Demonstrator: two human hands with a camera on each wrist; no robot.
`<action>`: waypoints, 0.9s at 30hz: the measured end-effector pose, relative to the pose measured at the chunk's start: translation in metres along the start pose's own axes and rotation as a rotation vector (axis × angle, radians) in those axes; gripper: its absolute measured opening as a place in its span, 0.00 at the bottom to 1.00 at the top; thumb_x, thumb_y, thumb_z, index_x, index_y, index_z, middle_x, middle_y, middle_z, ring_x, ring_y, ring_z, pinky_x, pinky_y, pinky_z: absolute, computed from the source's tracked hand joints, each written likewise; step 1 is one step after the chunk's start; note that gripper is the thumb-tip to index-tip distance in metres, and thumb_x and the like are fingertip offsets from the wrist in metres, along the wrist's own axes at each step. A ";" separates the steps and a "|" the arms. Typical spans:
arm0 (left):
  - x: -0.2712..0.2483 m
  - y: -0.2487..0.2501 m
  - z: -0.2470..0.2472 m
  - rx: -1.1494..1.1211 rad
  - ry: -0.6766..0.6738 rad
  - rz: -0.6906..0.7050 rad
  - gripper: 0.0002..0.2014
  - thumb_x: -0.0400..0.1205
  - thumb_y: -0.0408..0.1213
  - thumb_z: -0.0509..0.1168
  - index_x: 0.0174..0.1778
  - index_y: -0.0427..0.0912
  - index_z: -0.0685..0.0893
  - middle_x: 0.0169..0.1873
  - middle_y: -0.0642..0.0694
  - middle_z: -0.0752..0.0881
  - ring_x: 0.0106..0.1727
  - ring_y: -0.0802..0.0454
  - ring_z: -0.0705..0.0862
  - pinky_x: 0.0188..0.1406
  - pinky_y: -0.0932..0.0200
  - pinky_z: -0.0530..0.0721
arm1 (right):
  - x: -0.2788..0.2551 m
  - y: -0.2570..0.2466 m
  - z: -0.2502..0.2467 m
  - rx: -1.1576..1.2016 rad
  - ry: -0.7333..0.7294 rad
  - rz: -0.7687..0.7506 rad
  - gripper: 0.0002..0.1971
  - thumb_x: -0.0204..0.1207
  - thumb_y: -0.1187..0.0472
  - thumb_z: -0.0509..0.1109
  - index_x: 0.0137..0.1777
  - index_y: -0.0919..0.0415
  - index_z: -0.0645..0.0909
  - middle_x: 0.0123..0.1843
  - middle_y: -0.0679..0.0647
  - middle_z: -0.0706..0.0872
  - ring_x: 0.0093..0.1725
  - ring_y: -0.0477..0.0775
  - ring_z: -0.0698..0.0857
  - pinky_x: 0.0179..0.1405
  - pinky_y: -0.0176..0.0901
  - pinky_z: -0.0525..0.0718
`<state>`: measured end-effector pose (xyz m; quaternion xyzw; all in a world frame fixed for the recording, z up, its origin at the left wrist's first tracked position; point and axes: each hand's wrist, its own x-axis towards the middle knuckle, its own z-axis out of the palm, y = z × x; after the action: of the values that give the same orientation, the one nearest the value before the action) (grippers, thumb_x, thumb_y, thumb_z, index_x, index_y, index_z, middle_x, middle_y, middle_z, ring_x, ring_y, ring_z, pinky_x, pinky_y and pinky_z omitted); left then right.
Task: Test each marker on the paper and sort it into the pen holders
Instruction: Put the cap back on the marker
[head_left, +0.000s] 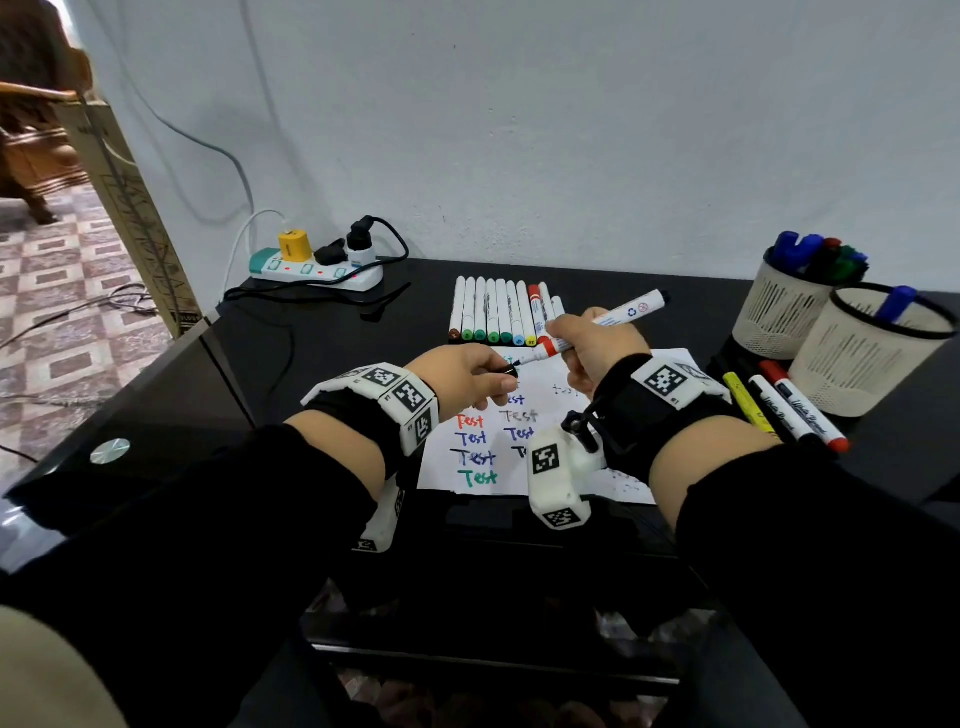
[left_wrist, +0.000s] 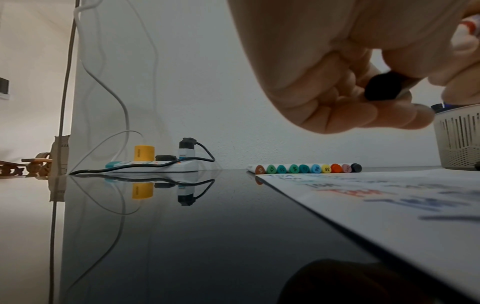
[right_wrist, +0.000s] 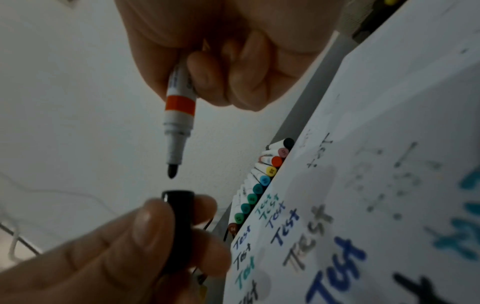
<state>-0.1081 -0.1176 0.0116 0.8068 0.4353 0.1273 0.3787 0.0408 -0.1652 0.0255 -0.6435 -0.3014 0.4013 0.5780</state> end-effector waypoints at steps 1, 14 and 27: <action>0.000 0.000 0.000 -0.012 0.001 0.012 0.07 0.83 0.43 0.63 0.53 0.46 0.80 0.40 0.56 0.86 0.40 0.59 0.82 0.53 0.57 0.81 | 0.000 0.000 0.002 -0.018 -0.010 -0.004 0.18 0.75 0.67 0.69 0.28 0.57 0.65 0.21 0.53 0.66 0.14 0.45 0.61 0.13 0.32 0.60; 0.002 0.000 0.001 -0.043 0.023 -0.028 0.17 0.86 0.48 0.54 0.59 0.42 0.81 0.32 0.54 0.80 0.32 0.58 0.76 0.45 0.58 0.77 | 0.007 -0.003 0.017 -0.100 -0.053 0.043 0.19 0.77 0.53 0.70 0.28 0.59 0.74 0.18 0.52 0.73 0.12 0.45 0.64 0.13 0.31 0.61; 0.003 -0.003 -0.002 0.020 0.070 -0.029 0.12 0.87 0.43 0.52 0.55 0.44 0.80 0.34 0.53 0.76 0.42 0.53 0.75 0.36 0.67 0.72 | 0.014 -0.004 0.036 -0.061 -0.027 0.105 0.10 0.76 0.64 0.61 0.33 0.59 0.70 0.18 0.50 0.68 0.14 0.44 0.63 0.13 0.29 0.62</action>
<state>-0.1091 -0.1130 0.0110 0.7992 0.4610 0.1456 0.3571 0.0173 -0.1343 0.0269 -0.6701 -0.2870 0.4306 0.5322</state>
